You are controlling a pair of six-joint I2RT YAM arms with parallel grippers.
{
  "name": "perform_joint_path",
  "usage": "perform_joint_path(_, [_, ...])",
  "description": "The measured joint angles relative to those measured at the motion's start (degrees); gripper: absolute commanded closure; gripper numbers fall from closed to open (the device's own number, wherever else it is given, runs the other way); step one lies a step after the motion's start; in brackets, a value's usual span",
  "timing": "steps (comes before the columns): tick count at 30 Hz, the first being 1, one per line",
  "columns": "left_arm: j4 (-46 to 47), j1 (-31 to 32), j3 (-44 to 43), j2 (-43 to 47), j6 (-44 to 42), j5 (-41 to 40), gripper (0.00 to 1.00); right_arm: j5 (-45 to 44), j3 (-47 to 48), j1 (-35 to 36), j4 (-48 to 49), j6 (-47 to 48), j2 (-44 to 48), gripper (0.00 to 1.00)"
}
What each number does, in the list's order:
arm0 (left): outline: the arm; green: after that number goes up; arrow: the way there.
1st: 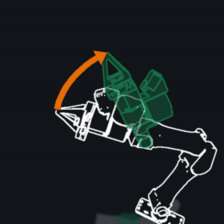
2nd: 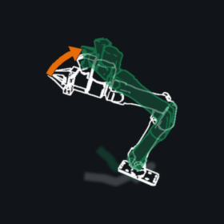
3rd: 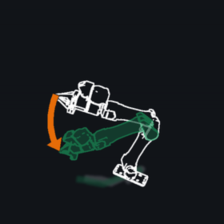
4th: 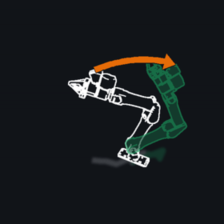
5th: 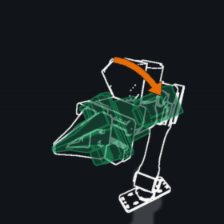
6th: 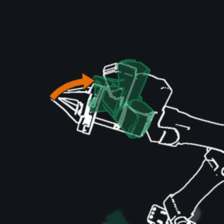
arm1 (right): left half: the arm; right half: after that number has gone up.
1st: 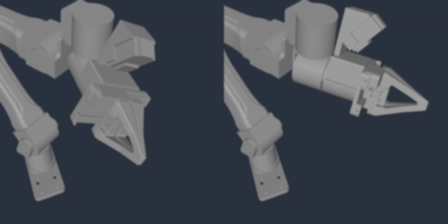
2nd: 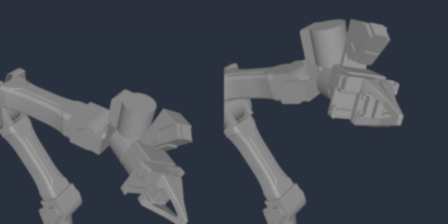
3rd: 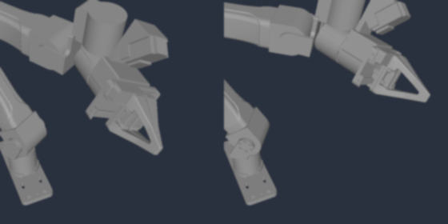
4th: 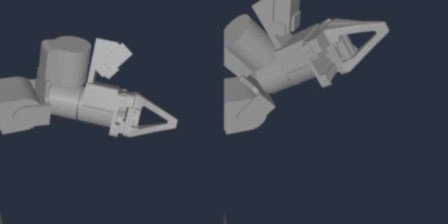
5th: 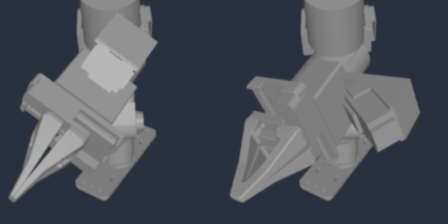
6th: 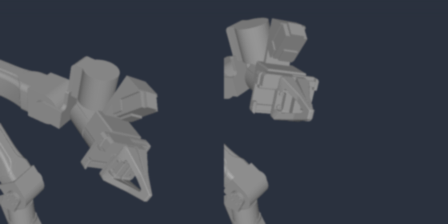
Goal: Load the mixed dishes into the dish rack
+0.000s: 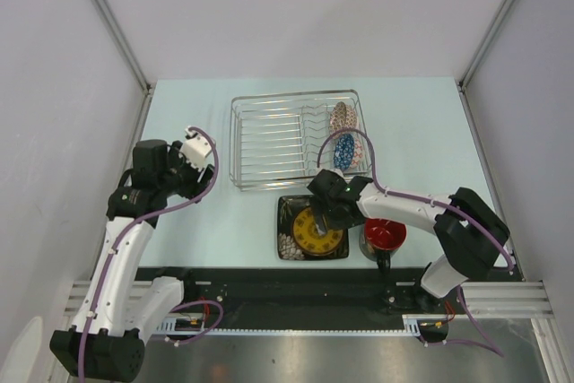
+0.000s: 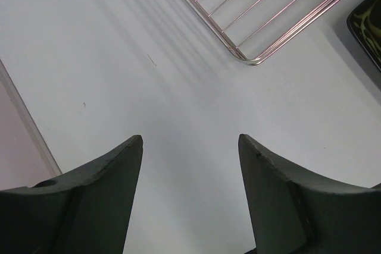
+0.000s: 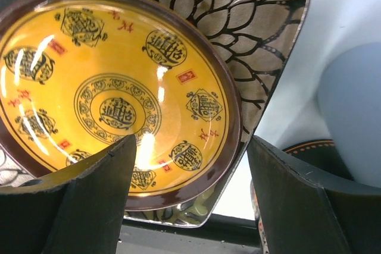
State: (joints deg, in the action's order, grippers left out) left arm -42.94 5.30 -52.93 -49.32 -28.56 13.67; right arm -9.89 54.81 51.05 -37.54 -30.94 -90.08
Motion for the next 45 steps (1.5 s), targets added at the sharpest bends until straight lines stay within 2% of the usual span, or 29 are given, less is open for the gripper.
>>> perform_joint_path(5, [0.1, 0.0, 0.3, 0.5, 0.0, -0.1, 0.29, 0.7, 0.5, 2.1, 0.0, 0.0, -1.6, 0.21])
perform_joint_path(16, [0.4, 0.0, 1.9, 2.1, -1.1, -1.1, 0.29, 2.9, 8.3, 7.5, 1.0, -0.1, -9.0, 0.20])
perform_joint_path(24, [0.3, 0.5, 2.7, 1.5, -1.4, -0.3, 0.29, 3.5, 11.5, 7.7, 0.2, -0.2, -10.1, 0.18])
perform_joint_path(28, [-0.1, 5.7, 2.7, -0.9, -1.4, -0.1, 0.29, 4.9, 11.5, 5.9, -0.8, -0.6, -6.8, 0.19])
perform_joint_path(32, [0.4, 17.9, 3.3, -2.7, -1.4, -2.7, 0.30, 5.6, 12.3, 5.2, -1.2, -1.3, -4.8, 0.21])
perform_joint_path(34, [0.6, 21.7, 4.1, -3.3, -1.5, -3.5, 0.32, 6.1, 12.3, 5.5, -1.2, -1.8, -4.7, 0.22])
perform_joint_path(45, [4.3, 30.6, 11.0, -5.2, -2.8, -7.6, 0.32, 9.9, 11.0, 5.6, -0.8, -4.2, -4.4, 0.23])
